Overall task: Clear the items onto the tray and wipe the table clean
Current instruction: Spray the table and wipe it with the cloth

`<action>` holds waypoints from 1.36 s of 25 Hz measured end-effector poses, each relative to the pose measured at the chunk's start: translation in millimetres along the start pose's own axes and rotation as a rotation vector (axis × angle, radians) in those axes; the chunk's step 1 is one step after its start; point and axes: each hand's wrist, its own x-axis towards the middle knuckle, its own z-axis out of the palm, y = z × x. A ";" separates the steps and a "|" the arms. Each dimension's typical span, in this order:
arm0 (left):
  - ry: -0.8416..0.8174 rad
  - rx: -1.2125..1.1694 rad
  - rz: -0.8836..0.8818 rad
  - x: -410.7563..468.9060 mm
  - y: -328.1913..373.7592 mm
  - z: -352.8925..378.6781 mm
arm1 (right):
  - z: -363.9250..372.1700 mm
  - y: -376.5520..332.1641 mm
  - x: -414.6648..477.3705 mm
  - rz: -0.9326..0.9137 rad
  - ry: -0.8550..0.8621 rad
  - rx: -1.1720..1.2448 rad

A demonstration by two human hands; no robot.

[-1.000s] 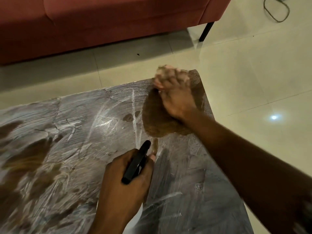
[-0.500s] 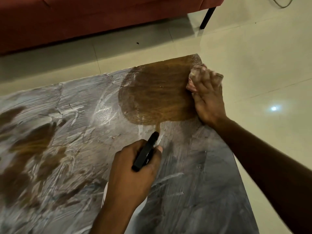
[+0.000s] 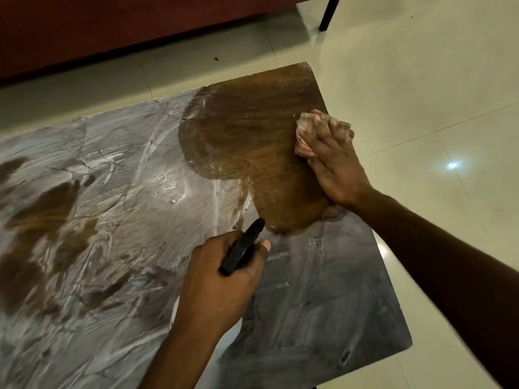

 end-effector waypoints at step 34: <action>-0.212 -0.007 -0.083 -145.4 -58.9 35.6 | 70.2 -45.8 -235.2 -0.317 -0.201 -0.232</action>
